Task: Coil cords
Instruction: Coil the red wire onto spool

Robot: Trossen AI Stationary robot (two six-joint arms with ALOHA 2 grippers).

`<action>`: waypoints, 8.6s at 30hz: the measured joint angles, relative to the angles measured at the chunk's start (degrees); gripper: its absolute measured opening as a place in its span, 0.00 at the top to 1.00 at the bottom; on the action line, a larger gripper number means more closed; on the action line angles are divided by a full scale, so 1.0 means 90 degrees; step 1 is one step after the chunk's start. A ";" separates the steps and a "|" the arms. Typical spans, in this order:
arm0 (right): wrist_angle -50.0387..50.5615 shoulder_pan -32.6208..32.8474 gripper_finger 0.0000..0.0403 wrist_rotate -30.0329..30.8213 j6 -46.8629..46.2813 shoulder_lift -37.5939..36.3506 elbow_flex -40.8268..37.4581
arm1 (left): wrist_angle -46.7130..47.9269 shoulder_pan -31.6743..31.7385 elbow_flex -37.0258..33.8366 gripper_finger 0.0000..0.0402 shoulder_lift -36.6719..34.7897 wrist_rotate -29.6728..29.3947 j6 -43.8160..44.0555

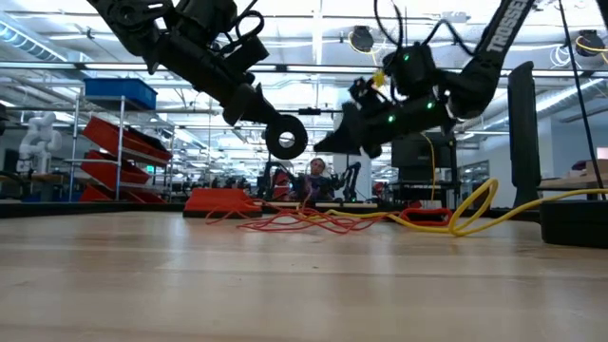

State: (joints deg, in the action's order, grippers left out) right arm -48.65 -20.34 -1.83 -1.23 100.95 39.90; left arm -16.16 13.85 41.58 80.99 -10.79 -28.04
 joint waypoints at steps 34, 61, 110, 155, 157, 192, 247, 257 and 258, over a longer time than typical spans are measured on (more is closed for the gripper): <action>-0.0252 0.0935 1.00 0.0187 0.0407 -0.0553 -0.0017 | -0.0956 0.0005 0.0007 1.00 0.0521 -0.0999 -0.0441; -0.0987 0.1535 1.00 0.2852 0.2523 -0.0478 0.0003 | -0.3729 -0.0053 0.0648 1.00 0.1515 -0.1215 0.1754; -0.0399 0.0876 0.92 0.1825 0.1475 0.0288 0.0003 | -0.2300 -0.0049 0.0648 1.00 0.0313 0.0272 0.1392; -0.1106 0.0837 1.00 0.1676 0.1232 0.0458 -0.0539 | 0.1598 0.0002 0.0641 1.00 -0.0459 0.0696 0.0185; -0.1055 0.0840 1.00 0.1674 0.1209 0.0381 -0.0541 | 0.1595 0.0005 0.0604 1.00 -0.0459 0.0410 0.0071; -0.0861 0.1022 1.00 0.1417 0.1076 -0.0325 -0.0221 | -0.3263 -0.0156 0.0756 1.00 0.1921 -0.1578 0.0532; 0.0497 0.0762 0.82 -0.0001 0.1217 -0.0318 -0.0228 | -0.0937 -0.0163 0.0358 1.00 0.0061 0.0559 0.1153; 0.1260 0.0762 0.81 -0.0175 0.1447 -0.0318 -0.0231 | -0.0826 -0.0163 0.0357 1.00 0.0032 0.0559 0.1045; 0.1280 0.0762 0.81 -0.0173 0.1445 -0.0318 -0.0231 | -0.0815 -0.0163 0.0357 1.00 0.0029 0.0559 0.1045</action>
State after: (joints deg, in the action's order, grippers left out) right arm -37.13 -13.47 -3.38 11.77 98.08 37.82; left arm -23.50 12.38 44.80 81.25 -5.76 -18.63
